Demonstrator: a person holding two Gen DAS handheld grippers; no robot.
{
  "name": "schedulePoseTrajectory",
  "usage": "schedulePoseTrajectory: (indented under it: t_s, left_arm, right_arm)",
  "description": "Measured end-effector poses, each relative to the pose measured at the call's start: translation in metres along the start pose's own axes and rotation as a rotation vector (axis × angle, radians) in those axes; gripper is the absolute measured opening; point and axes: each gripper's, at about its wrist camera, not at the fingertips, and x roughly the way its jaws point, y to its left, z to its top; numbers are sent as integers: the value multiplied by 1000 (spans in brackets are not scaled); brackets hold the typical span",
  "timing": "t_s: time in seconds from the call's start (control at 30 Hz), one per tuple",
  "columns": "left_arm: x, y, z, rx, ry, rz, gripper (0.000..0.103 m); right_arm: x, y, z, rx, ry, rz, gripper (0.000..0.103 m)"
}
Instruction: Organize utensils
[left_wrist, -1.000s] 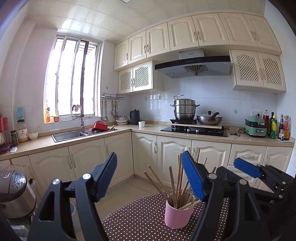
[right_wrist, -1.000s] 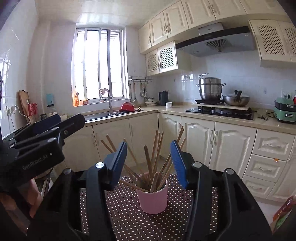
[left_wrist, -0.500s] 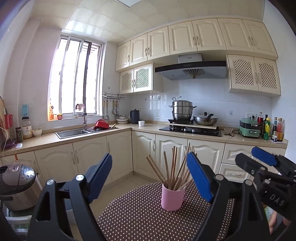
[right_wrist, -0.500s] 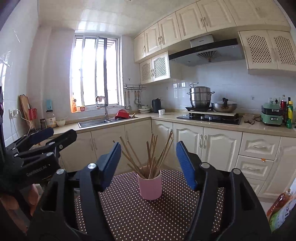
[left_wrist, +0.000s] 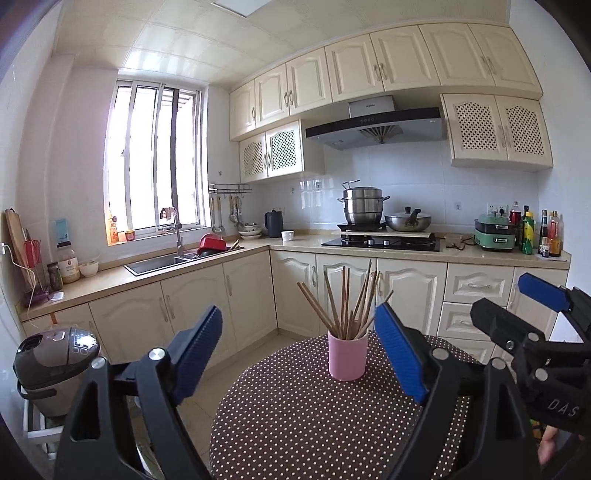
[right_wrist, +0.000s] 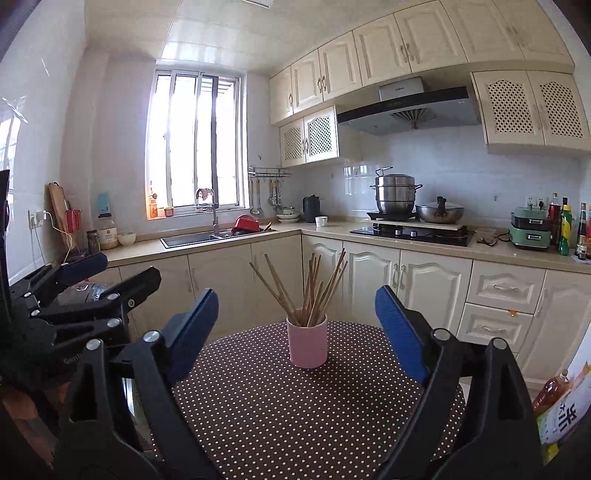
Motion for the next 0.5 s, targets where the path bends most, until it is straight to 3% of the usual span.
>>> schedulePoseTrajectory:
  t_s: [0.5]
  left_arm:
    - [-54, 13, 0, -40, -40, 27, 83]
  right_arm:
    - [-34, 20, -3, -26, -19, 37, 94]
